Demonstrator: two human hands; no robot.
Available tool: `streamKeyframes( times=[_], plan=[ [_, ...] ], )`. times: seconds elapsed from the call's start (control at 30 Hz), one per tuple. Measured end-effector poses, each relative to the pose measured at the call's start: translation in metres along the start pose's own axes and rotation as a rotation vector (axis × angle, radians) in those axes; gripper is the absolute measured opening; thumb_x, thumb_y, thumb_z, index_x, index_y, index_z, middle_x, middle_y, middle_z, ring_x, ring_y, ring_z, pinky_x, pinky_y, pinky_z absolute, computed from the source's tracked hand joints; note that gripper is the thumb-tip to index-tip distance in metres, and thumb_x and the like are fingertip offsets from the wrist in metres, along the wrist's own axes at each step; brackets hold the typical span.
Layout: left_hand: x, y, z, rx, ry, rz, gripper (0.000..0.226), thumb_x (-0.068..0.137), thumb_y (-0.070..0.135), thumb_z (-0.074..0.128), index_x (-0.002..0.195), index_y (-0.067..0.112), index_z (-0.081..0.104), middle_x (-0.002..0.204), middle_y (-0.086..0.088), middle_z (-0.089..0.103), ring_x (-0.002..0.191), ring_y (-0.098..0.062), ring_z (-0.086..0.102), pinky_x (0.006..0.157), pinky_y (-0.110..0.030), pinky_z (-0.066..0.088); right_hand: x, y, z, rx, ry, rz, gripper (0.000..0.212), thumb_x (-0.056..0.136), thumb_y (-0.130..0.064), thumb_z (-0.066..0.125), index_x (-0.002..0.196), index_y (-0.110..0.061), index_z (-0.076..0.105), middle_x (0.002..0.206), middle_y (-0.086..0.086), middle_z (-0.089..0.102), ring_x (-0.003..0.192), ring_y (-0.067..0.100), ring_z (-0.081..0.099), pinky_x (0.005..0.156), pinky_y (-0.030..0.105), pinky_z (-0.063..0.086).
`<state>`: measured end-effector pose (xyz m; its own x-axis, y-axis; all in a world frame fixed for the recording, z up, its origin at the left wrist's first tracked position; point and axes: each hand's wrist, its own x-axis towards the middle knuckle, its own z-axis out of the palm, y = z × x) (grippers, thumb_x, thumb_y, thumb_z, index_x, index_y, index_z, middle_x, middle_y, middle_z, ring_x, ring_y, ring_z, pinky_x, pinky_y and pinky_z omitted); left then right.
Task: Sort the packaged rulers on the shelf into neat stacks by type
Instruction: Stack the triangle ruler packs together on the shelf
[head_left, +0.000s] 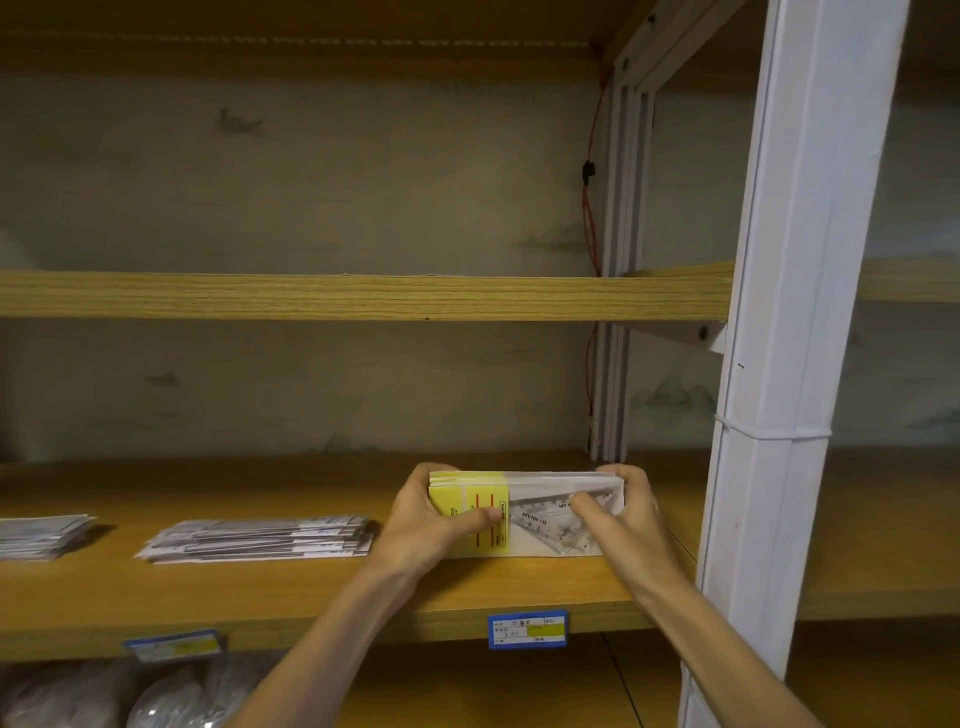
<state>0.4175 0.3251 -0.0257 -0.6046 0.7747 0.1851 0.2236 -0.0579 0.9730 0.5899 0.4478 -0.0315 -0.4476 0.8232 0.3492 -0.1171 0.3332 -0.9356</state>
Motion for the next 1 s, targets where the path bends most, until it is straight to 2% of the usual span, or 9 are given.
streamKeyframes(
  times=[0.1,0.27,0.43,0.53,0.7,0.83,0.93,1.0],
  plan=[
    [0.0,0.0,0.0,-0.011,-0.001,-0.006,0.064,0.063,0.016,0.087,0.114,0.029,0.05,0.102,0.001,0.069,0.093,-0.013,0.067,0.075,-0.026,0.053,0.0,-0.001,0.0,-0.007,-0.003,0.011,0.041,0.085,-0.011,0.069,0.117,-0.016,0.044,0.101,0.001,0.059,0.088,0.014,0.067,0.062,0.022,0.055],
    [0.002,0.0,0.001,0.026,-0.045,-0.026,0.052,0.065,0.019,0.085,0.108,0.021,0.056,0.1,0.001,0.071,0.093,-0.012,0.067,0.076,-0.028,0.054,-0.001,-0.001,0.0,-0.035,-0.078,0.036,0.052,0.083,-0.007,0.071,0.123,-0.02,0.04,0.106,0.002,0.059,0.094,0.014,0.065,0.065,0.022,0.056],
    [0.003,-0.002,0.0,0.071,-0.051,-0.018,0.052,0.066,0.015,0.085,0.108,0.021,0.055,0.097,0.002,0.071,0.087,-0.007,0.068,0.067,-0.02,0.054,-0.002,-0.003,-0.002,-0.109,-0.116,0.042,0.06,0.08,-0.001,0.072,0.125,-0.02,0.038,0.105,-0.003,0.059,0.094,0.009,0.062,0.061,0.016,0.053],
    [0.003,-0.002,0.0,0.085,-0.018,-0.018,0.052,0.066,0.017,0.085,0.109,0.022,0.056,0.1,0.002,0.07,0.091,-0.01,0.067,0.073,-0.025,0.056,-0.003,-0.004,-0.002,-0.117,-0.127,0.044,0.059,0.081,-0.001,0.072,0.126,-0.021,0.04,0.105,-0.005,0.059,0.093,0.005,0.061,0.061,0.013,0.052],
    [0.002,0.002,-0.002,0.074,0.011,-0.026,0.052,0.064,0.019,0.086,0.107,0.023,0.058,0.101,0.002,0.069,0.092,-0.01,0.066,0.077,-0.028,0.056,-0.004,-0.009,-0.002,-0.111,-0.095,0.065,0.058,0.08,-0.007,0.074,0.128,-0.022,0.044,0.112,0.001,0.062,0.095,0.007,0.063,0.059,0.012,0.052],
    [0.003,0.01,-0.009,0.067,0.003,-0.087,0.057,0.06,0.022,0.088,0.108,0.025,0.057,0.1,0.001,0.069,0.091,-0.012,0.066,0.07,-0.027,0.054,0.001,-0.02,-0.005,-0.105,-0.085,0.143,0.061,0.074,-0.01,0.08,0.125,-0.023,0.05,0.111,0.003,0.065,0.093,0.014,0.068,0.062,0.02,0.057],
    [0.006,0.022,-0.018,-0.02,-0.026,-0.183,0.067,0.054,0.016,0.091,0.11,0.022,0.054,0.101,-0.006,0.071,0.089,-0.021,0.07,0.078,-0.037,0.058,0.008,-0.035,-0.004,-0.078,-0.118,0.258,0.055,0.068,-0.012,0.085,0.115,-0.019,0.057,0.101,0.006,0.071,0.084,0.018,0.073,0.072,0.033,0.06],
    [0.005,0.029,-0.02,-0.082,-0.057,-0.22,0.064,0.056,0.009,0.09,0.107,0.016,0.052,0.099,-0.01,0.071,0.086,-0.023,0.071,0.078,-0.038,0.058,0.01,-0.045,-0.001,-0.032,-0.128,0.342,0.048,0.067,-0.009,0.085,0.108,-0.013,0.06,0.093,0.009,0.074,0.078,0.02,0.074,0.074,0.036,0.06]
  ],
)
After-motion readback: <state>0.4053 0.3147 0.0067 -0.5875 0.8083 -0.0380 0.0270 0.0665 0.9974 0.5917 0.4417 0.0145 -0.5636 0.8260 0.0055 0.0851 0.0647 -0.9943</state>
